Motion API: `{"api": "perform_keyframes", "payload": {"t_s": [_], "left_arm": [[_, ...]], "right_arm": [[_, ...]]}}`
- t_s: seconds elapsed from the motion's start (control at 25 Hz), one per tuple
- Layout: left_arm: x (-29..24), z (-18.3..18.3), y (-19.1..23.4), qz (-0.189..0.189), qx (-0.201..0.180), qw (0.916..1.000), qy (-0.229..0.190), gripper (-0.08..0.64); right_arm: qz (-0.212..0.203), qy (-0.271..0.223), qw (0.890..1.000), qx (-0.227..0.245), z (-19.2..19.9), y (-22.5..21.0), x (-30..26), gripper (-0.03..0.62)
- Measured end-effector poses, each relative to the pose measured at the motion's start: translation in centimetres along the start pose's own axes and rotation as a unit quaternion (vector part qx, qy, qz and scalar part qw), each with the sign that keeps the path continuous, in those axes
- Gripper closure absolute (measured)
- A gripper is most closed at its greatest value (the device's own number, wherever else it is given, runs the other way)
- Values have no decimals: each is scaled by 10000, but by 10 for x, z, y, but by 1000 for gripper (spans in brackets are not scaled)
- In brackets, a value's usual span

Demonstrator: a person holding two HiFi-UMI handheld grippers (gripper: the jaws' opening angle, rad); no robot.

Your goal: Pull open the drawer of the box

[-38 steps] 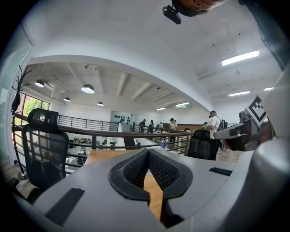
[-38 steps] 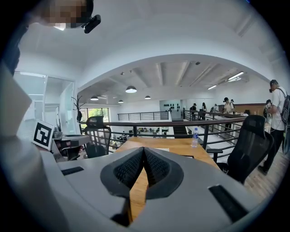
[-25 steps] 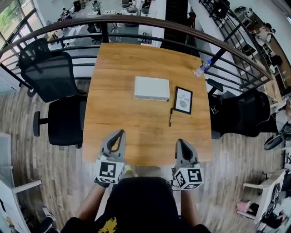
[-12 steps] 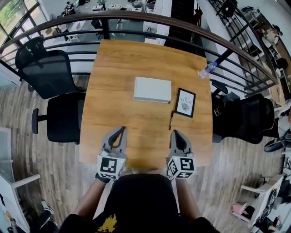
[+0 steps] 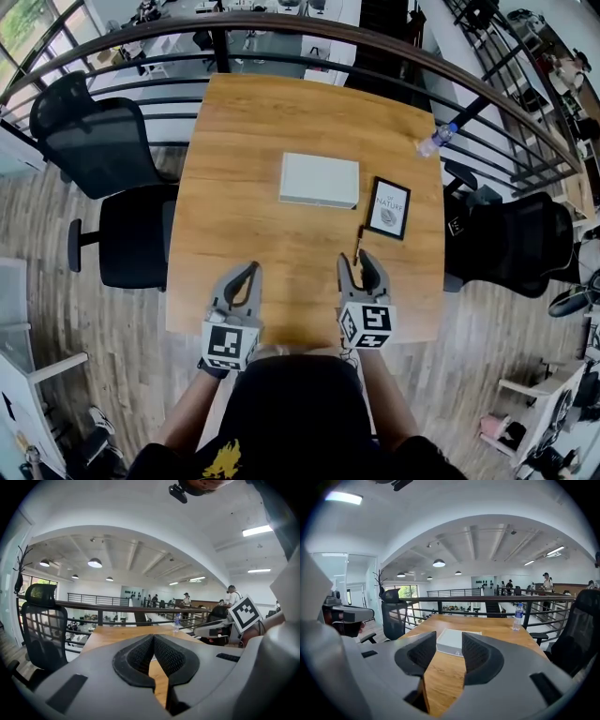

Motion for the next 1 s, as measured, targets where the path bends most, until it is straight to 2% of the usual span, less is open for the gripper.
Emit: {"api": "perform_keyframes", "payload": {"t_s": [0.4,0.68,1.0], "left_arm": [[3,17,3,-15,48,9996,262,542],[-5,28,-3,-66,69,9995,296,542],[-20,44,3,-91,240,9988,409,543]], "right_arm": [[-10,483,9988,8,46,-2,-68,433],[192,671,9975,-137,78,-13,-129,434],[372,901,9949,-250,103,-15,-169,438]]}}
Point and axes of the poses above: the fingertips, and each gripper's own axes: x backward along the fingers, y to its left, z out of its underside, the point moved 8 cm from there along x, backward along the fingers, and after that the axes turned 2 degrees about z, right-handed, at the moved point
